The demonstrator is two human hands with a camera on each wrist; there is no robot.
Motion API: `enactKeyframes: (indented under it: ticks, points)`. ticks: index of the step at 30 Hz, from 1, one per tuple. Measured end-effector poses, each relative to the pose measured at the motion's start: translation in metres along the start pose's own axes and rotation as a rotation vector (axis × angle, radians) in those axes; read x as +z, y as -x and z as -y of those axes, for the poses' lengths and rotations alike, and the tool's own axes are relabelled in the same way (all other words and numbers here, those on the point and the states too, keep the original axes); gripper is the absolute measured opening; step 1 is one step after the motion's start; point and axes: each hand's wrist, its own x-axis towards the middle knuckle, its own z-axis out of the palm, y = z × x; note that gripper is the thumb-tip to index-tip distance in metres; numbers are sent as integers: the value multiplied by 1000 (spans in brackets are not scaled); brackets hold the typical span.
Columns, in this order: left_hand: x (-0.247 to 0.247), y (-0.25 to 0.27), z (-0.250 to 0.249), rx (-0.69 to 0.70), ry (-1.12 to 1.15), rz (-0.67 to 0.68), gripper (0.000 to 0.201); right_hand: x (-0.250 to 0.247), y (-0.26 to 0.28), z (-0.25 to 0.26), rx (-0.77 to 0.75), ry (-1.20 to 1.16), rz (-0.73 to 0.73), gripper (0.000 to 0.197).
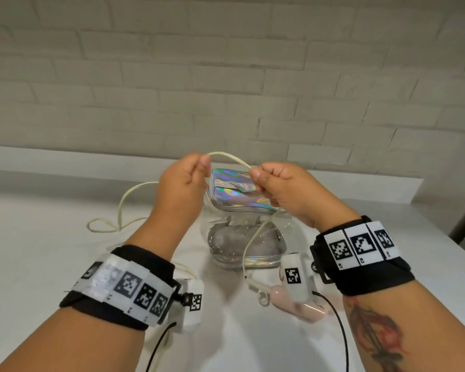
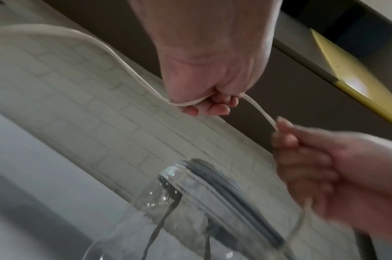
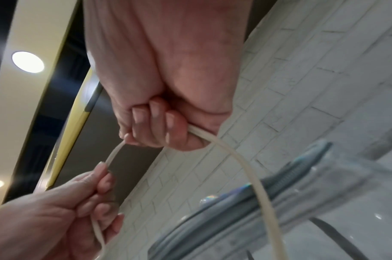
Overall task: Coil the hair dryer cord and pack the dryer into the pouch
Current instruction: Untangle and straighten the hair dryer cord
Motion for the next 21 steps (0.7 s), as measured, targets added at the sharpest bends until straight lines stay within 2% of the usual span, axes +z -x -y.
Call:
enactKeyframes:
  ticks: [3, 6, 9, 11, 13, 14, 16, 17, 19, 20, 21]
  points:
    - [-18, -9, 10, -133, 96, -177, 32, -4, 6, -7, -3, -27, -7, 33]
    - [-32, -7, 22, -248, 120, -259, 33, -12, 11, -10, 9, -64, -26, 35]
    - [-35, 1, 38, -398, 188, -269, 32, -16, 12, -10, 28, -51, -59, 36]
    - [-31, 7, 43, -428, 178, -193, 28, -16, 11, -9, 30, -43, -71, 37]
    - [-26, 12, 40, -320, -14, -90, 16, -17, 10, -7, 36, -36, -85, 37]
    - [-23, 14, 35, -220, -140, -59, 27, -17, 9, -6, 42, -21, -92, 37]
    - [-19, 18, 15, 18, -260, -93, 52, -15, 8, -2, 52, 30, -91, 37]
    - [-17, 20, 2, 148, -264, -138, 51, -13, 7, 1, 54, 53, -83, 37]
    - [-7, 28, -26, 378, -204, -192, 29, -6, 5, 9, 45, 79, -70, 36]
    - [-1, 33, -36, 446, -150, -132, 17, -3, 4, 14, 34, 75, -71, 36]
    - [7, 39, -45, 447, -102, -13, 12, 0, 2, 20, 22, 49, -72, 36]
